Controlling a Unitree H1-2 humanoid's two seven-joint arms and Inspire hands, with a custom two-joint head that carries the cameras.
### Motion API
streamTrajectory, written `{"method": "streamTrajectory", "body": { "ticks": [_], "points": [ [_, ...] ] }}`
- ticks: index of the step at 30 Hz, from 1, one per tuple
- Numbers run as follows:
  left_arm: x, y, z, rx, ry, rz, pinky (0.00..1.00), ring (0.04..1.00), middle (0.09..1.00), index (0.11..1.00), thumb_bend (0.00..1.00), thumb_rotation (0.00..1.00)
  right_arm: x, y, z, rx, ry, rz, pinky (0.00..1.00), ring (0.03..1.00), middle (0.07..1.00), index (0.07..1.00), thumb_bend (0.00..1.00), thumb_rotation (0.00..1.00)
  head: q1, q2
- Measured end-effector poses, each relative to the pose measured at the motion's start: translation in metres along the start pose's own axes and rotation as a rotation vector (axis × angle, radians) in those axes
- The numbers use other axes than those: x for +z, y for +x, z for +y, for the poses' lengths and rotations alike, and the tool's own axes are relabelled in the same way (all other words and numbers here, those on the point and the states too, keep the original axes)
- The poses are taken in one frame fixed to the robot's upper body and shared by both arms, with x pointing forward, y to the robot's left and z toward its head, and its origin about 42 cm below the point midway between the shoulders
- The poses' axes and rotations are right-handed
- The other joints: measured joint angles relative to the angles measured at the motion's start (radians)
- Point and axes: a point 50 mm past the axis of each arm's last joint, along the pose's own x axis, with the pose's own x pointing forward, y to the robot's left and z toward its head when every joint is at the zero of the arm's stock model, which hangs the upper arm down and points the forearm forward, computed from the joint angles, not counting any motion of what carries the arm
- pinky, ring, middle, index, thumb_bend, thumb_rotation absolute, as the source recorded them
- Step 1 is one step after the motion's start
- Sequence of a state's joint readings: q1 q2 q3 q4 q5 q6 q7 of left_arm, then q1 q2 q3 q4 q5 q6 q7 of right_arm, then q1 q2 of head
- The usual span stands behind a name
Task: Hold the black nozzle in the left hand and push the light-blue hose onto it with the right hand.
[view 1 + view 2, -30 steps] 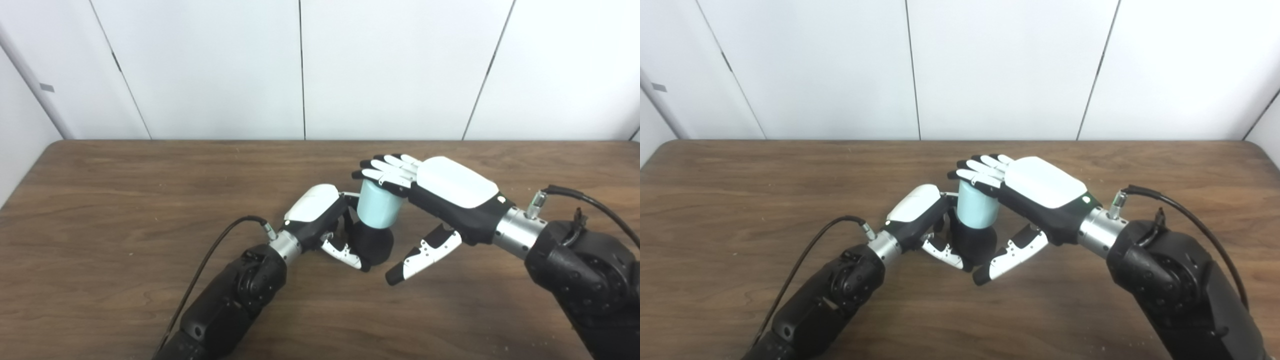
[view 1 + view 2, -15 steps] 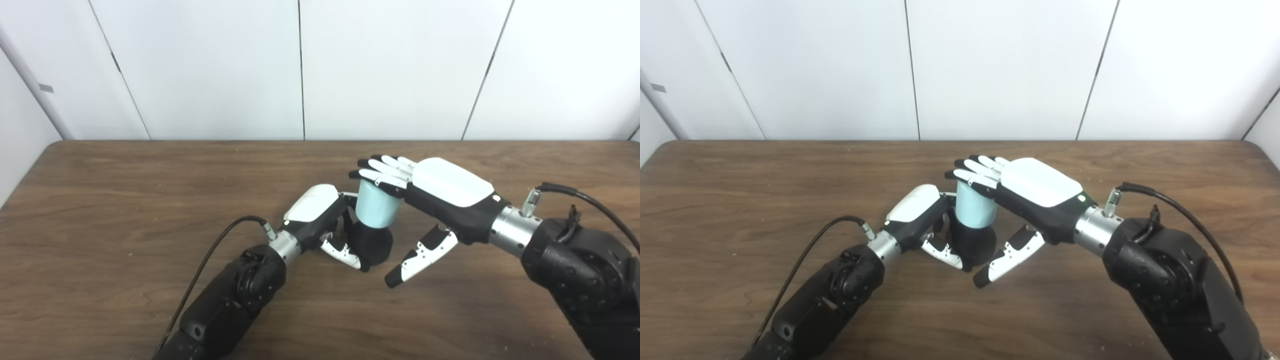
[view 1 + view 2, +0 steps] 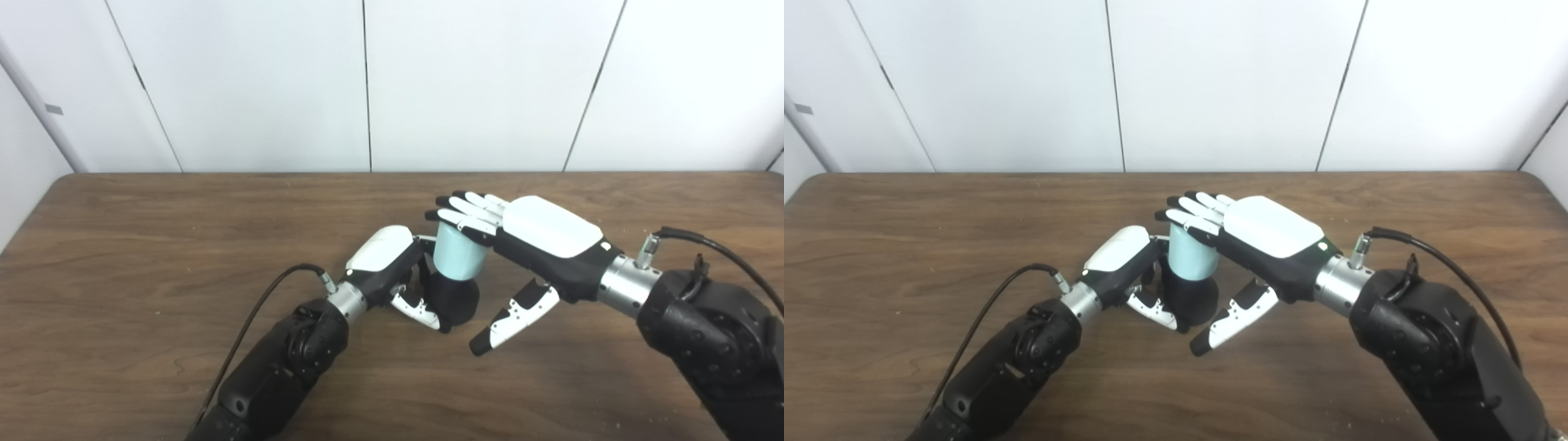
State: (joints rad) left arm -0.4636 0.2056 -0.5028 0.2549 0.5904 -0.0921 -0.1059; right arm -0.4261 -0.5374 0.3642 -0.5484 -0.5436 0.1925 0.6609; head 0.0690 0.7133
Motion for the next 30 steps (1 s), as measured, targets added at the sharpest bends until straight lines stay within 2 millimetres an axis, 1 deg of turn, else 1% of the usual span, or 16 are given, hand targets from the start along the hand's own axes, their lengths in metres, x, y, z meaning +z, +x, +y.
{"method": "streamTrajectory", "body": {
  "ticks": [5,12,15,24,30],
  "points": [
    [-0.001,0.000,0.001,-0.002,0.000,0.001,0.50,0.478,0.458,0.499,0.53,0.00,0.000,0.001,0.003,-0.010,-0.013,-0.006,1.00,1.000,1.000,0.969,0.78,0.64,-0.003,0.000],
    [-0.001,-0.001,0.001,-0.001,0.000,0.002,0.53,0.498,0.470,0.495,0.53,0.00,0.002,0.002,0.005,-0.012,-0.038,-0.013,1.00,1.000,1.000,0.968,0.77,0.66,-0.005,0.002],
    [0.000,-0.001,0.001,-0.001,0.001,0.001,0.53,0.498,0.464,0.497,0.53,0.00,0.001,0.004,0.011,0.008,-0.039,-0.018,1.00,1.000,1.000,0.968,0.77,0.66,-0.005,0.002],
    [-0.001,-0.001,0.002,-0.002,0.002,0.001,0.54,0.495,0.462,0.498,0.53,0.00,0.002,0.005,0.012,0.014,-0.077,-0.025,1.00,1.000,0.998,0.964,0.78,0.67,-0.005,0.005],
    [-0.001,-0.001,0.002,-0.001,0.003,0.001,0.54,0.498,0.463,0.498,0.53,0.00,0.000,0.006,0.008,0.017,-0.095,-0.031,1.00,1.000,0.995,0.962,0.78,0.68,-0.005,0.005]
  ]
}}
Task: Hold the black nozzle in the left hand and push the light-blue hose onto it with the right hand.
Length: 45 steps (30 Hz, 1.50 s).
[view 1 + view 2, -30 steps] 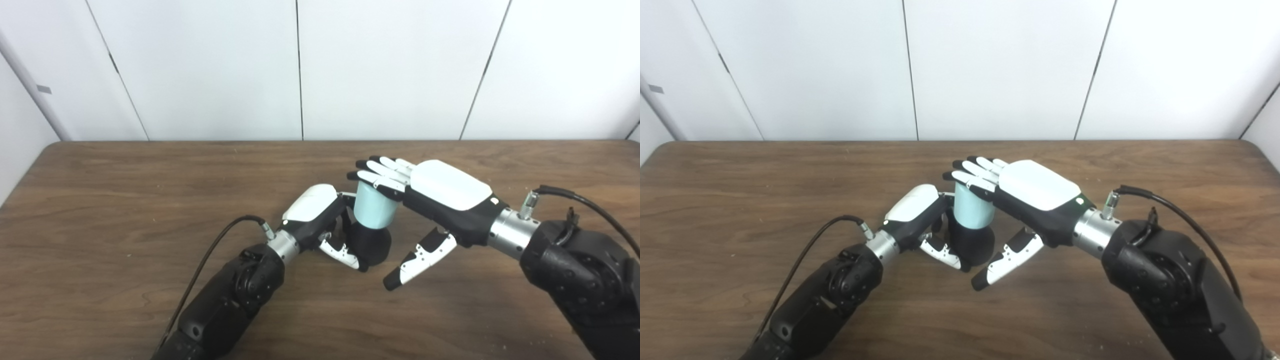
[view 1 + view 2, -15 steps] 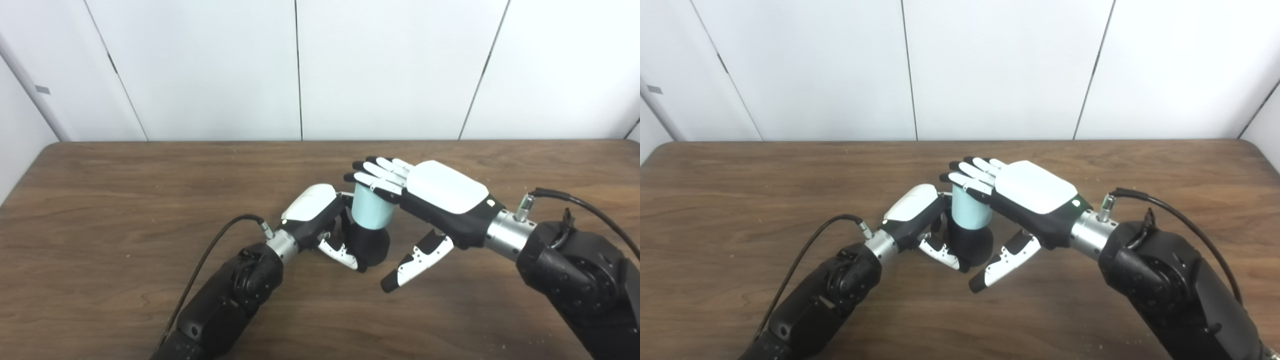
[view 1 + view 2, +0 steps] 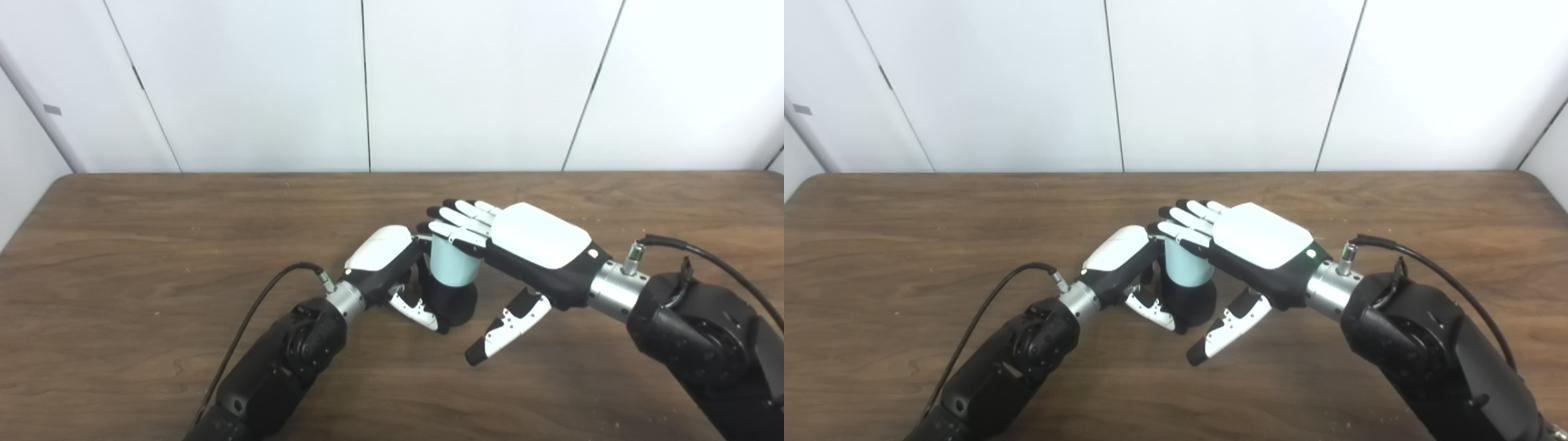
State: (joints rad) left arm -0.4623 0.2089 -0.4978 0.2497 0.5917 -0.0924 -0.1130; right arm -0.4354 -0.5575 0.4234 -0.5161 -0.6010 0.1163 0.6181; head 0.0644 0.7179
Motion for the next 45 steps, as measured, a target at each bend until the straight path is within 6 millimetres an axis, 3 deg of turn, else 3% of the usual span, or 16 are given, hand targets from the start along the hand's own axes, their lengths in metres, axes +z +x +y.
{"method": "streamTrajectory", "body": {
  "ticks": [10,12,13,14,16,18,21,30,37,41,45],
  "points": [
    [0.000,0.000,0.000,0.000,0.000,0.000,0.53,0.487,0.448,0.503,0.52,0.00,-0.001,-0.001,-0.001,-0.003,0.013,0.003,1.00,1.000,0.990,0.954,0.78,0.68,-0.002,-0.002],
    [0.000,0.000,0.000,0.001,0.000,-0.001,0.53,0.487,0.452,0.502,0.53,0.00,-0.004,-0.002,-0.003,-0.010,0.044,0.007,0.95,0.968,0.979,0.944,0.75,0.65,-0.002,-0.002],
    [0.000,0.000,0.000,0.001,0.000,-0.001,0.53,0.488,0.453,0.501,0.53,0.00,-0.006,-0.002,-0.004,-0.018,0.066,0.009,0.92,0.948,0.968,0.936,0.73,0.62,-0.003,-0.002],
    [0.000,0.000,0.001,0.002,0.000,-0.001,0.53,0.488,0.455,0.501,0.53,0.00,-0.009,-0.003,-0.005,-0.040,0.090,0.016,0.84,0.904,0.945,0.922,0.69,0.51,-0.003,-0.006],
    [0.000,0.000,0.001,0.002,0.000,-0.001,0.53,0.489,0.456,0.500,0.53,0.00,-0.009,-0.002,-0.003,-0.109,0.157,0.028,0.79,0.879,0.932,0.915,0.67,0.44,-0.005,-0.006],
    [0.000,0.000,0.001,0.002,0.000,-0.002,0.53,0.489,0.453,0.502,0.53,0.00,-0.006,0.000,0.000,-0.201,0.227,0.044,0.73,0.861,0.922,0.911,0.67,0.29,-0.002,-0.008],
    [0.001,0.000,0.000,0.002,-0.001,-0.002,0.52,0.485,0.448,0.503,0.52,0.00,-0.007,0.002,0.006,-0.311,0.330,0.089,0.67,0.830,0.902,0.912,0.68,0.23,0.002,-0.009],
    [0.001,0.001,0.000,0.003,-0.002,-0.001,0.50,0.485,0.454,0.501,0.53,0.00,-0.045,-0.010,-0.006,-0.470,0.484,0.248,0.62,0.795,0.914,0.999,0.73,0.23,0.002,-0.006],
    [0.001,0.001,0.001,0.005,-0.003,0.000,0.52,0.497,0.458,0.500,0.53,0.00,-0.053,-0.008,-0.002,-0.503,0.588,0.265,0.57,0.767,0.913,1.000,0.76,0.25,0.006,-0.008],
    [0.000,0.000,0.001,0.006,-0.003,0.001,0.50,0.493,0.459,0.500,0.53,0.00,-0.056,-0.013,0.003,-0.508,0.634,0.272,0.57,0.760,0.902,0.974,0.77,0.26,0.005,-0.011],
    [0.000,0.000,0.002,0.008,-0.004,0.003,0.48,0.483,0.453,0.502,0.53,0.00,-0.059,-0.021,0.013,-0.500,0.724,0.272,0.56,0.716,0.824,0.863,0.71,0.31,0.006,-0.011]
  ]
}}
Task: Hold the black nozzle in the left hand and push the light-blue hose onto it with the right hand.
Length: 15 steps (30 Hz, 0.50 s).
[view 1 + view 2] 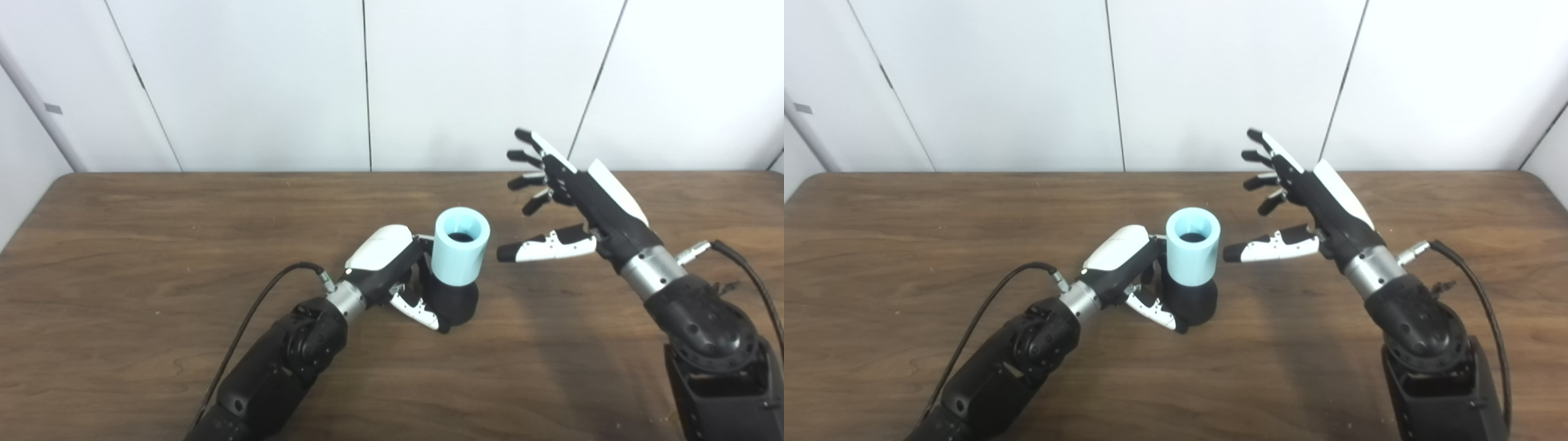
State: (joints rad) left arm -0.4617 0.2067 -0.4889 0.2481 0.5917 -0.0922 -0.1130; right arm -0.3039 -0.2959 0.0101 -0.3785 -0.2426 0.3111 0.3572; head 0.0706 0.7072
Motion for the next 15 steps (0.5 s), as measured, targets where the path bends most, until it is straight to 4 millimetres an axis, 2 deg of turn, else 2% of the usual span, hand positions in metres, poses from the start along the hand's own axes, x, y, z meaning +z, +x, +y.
{"method": "streamTrajectory", "body": {
  "ticks": [2,5,10,13,14,15],
  "points": [
    [0.000,0.000,0.000,0.001,-0.001,0.001,0.51,0.495,0.455,0.502,0.53,0.00,-0.006,-0.005,0.000,-0.009,0.048,0.023,0.52,0.656,0.743,0.774,0.67,0.28,0.000,-0.002],
    [-0.002,-0.001,0.000,0.004,-0.003,0.006,0.52,0.503,0.458,0.501,0.53,0.00,-0.016,-0.009,0.005,-0.092,0.132,0.071,0.48,0.618,0.681,0.698,0.65,0.24,0.006,-0.002],
    [-0.003,-0.003,0.001,0.007,-0.005,0.010,0.54,0.518,0.473,0.500,0.52,0.00,-0.030,-0.008,0.028,-0.179,0.236,0.137,0.47,0.605,0.662,0.677,0.67,0.19,0.006,-0.003],
    [-0.003,-0.003,0.002,0.003,-0.007,0.010,0.54,0.536,0.470,0.529,0.52,0.00,-0.044,-0.008,0.033,-0.203,0.254,0.184,0.48,0.591,0.664,0.677,0.70,0.16,0.012,0.000],
    [-0.003,-0.004,0.003,0.000,-0.009,0.012,0.60,0.611,0.601,0.658,0.69,0.05,-0.047,-0.009,0.033,-0.211,0.261,0.190,0.46,0.587,0.667,0.678,0.71,0.14,0.012,0.000],
    [-0.003,-0.004,0.004,-0.008,-0.013,0.018,0.65,0.671,0.693,0.743,0.79,0.10,-0.050,-0.010,0.033,-0.215,0.267,0.194,0.46,0.584,0.668,0.678,0.71,0.13,0.012,0.000]
  ]
}}
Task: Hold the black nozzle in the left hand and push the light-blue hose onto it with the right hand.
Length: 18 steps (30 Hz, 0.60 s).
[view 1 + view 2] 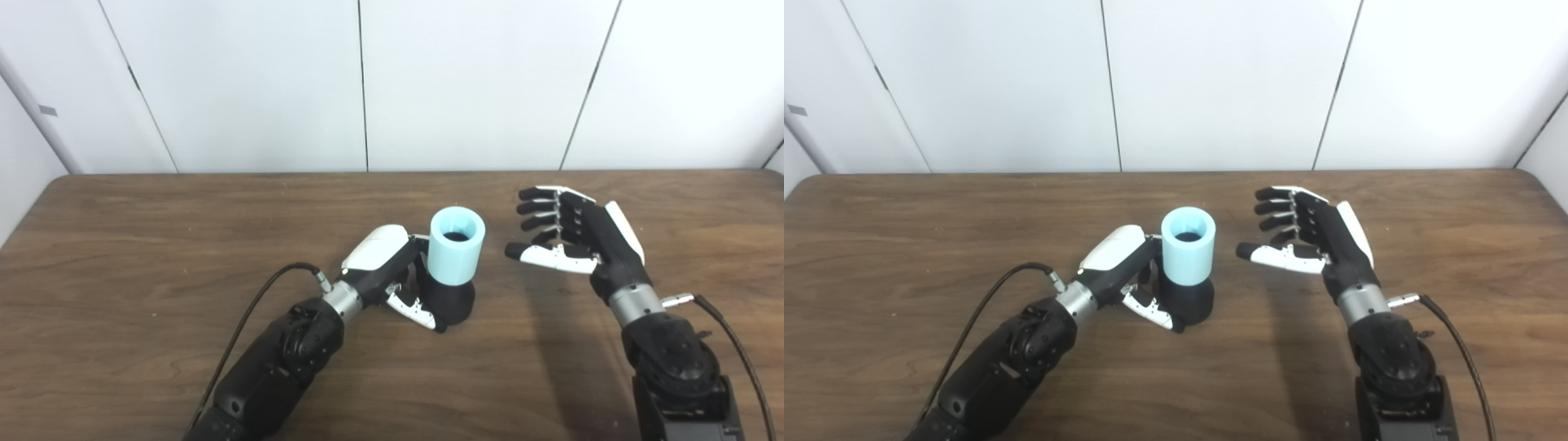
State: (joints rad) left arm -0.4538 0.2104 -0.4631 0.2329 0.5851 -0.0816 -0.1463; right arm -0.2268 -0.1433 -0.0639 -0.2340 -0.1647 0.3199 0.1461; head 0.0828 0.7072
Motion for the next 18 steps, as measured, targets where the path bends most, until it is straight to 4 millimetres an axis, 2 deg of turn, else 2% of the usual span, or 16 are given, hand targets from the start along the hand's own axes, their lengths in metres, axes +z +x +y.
{"method": "streamTrajectory", "body": {
  "ticks": [1,2,5,8,18],
  "points": [
    [0.001,0.000,0.002,-0.009,-0.002,0.007,0.73,0.756,0.800,0.830,0.87,0.15,-0.002,-0.001,0.000,-0.003,0.007,-0.001,0.45,0.581,0.669,0.679,0.72,0.12,0.000,0.000],
    [0.002,0.000,0.004,-0.022,-0.001,0.015,0.79,0.818,0.865,0.880,0.91,0.18,-0.002,-0.002,0.000,-0.003,0.016,-0.006,0.44,0.580,0.670,0.680,0.73,0.12,0.003,0.005],
    [0.004,0.001,0.010,-0.062,0.006,0.041,0.92,0.945,0.975,0.954,0.96,0.22,-0.002,-0.002,0.001,0.003,0.030,-0.013,0.44,0.579,0.674,0.689,0.74,0.13,0.002,0.006],
    [0.007,0.002,0.013,-0.083,0.008,0.061,0.99,0.994,0.998,0.978,0.97,0.23,-0.001,-0.002,0.002,0.013,0.025,-0.027,0.42,0.576,0.683,0.695,0.74,0.12,0.000,0.008],
    [0.010,0.003,0.013,-0.102,0.036,0.067,1.00,1.000,1.000,0.989,1.00,0.25,-0.003,-0.003,-0.006,0.023,-0.014,-0.034,0.40,0.572,0.692,0.708,0.74,0.11,-0.002,0.014]
  ]
}}
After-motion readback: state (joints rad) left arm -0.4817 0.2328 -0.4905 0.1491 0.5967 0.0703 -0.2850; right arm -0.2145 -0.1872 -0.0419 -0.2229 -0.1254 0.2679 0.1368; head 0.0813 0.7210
